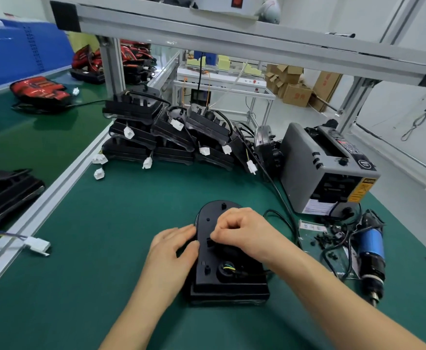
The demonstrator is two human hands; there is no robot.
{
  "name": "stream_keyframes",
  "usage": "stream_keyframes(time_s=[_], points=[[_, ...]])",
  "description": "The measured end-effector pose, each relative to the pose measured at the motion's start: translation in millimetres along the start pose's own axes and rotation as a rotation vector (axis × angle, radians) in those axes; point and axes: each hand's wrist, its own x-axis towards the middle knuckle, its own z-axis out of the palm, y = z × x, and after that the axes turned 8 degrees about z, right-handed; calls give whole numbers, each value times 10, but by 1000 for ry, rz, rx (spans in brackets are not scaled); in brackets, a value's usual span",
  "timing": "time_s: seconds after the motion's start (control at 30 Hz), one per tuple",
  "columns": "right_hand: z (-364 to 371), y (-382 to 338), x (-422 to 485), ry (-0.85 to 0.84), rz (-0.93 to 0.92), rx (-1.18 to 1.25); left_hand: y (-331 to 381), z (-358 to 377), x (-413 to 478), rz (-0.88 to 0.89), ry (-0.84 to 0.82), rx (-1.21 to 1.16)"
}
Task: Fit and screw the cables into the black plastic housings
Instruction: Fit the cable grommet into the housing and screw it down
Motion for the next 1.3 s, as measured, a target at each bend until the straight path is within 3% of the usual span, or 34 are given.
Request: stream_keyframes(time_s=[0.27,0.93,1.3], points=[[105,-14,0,82,23,-191,4,1,-7,-8,13,-7],[158,-8,-46,158,4,-247,-15,-1,-20,-3,4,-22],[165,-2,-49,175,-22,-300,93,104,12,-230,82,-74]])
